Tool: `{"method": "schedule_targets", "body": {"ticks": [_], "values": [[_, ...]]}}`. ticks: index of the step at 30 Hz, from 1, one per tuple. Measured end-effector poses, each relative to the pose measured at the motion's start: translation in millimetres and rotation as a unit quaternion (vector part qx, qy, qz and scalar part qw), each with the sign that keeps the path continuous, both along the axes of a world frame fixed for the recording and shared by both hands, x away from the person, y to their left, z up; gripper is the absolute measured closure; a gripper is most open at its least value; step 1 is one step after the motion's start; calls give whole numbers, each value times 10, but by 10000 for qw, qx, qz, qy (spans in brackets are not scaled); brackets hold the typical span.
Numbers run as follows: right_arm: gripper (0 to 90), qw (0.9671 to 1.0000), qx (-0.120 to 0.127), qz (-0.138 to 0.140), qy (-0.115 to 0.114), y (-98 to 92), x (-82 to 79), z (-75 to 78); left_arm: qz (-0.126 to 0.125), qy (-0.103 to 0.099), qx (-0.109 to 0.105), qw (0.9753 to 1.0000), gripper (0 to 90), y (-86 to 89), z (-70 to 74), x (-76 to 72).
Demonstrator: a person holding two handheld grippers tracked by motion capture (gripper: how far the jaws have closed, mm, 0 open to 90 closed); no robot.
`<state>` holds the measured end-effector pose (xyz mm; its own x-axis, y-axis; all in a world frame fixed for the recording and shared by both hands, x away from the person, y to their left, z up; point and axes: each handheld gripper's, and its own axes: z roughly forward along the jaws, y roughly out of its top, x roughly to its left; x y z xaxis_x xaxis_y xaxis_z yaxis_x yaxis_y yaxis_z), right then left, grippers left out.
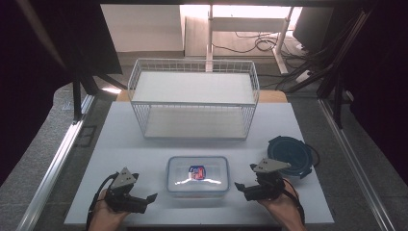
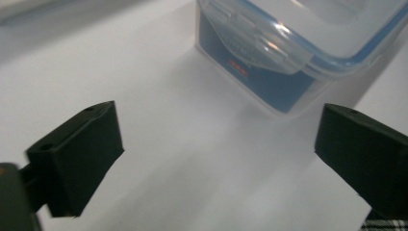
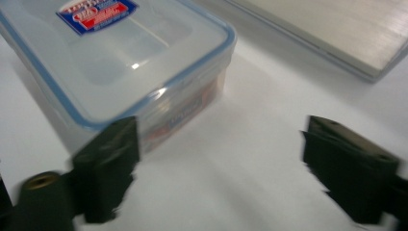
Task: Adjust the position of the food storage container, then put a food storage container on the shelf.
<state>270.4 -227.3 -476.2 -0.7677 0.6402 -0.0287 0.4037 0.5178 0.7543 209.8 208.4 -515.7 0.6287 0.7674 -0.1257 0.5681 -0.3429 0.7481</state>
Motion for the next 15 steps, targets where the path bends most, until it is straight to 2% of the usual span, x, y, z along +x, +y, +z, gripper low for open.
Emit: {"method": "schedule_targets", "body": {"ticks": [1,6,9,13,15], "values": [[44,10000,-69,17,60,-9,-45,-46,-22,21,-36,10000,1,9,-16,-5],[10,9997,-11,137,191,-17,-94,-106,24,-84,23,10000,2,30,-60,-36],[5,9997,118,136,182,-18,-97,-84,103,-88,-116,9998,15,40,-55,-25],[3,9997,157,112,149,-21,-89,-69,31,-142,-167,9998,7,47,-74,1],[3,9997,182,105,156,-16,-82,-66,-60,-131,-326,9994,5,62,-97,37]]}}
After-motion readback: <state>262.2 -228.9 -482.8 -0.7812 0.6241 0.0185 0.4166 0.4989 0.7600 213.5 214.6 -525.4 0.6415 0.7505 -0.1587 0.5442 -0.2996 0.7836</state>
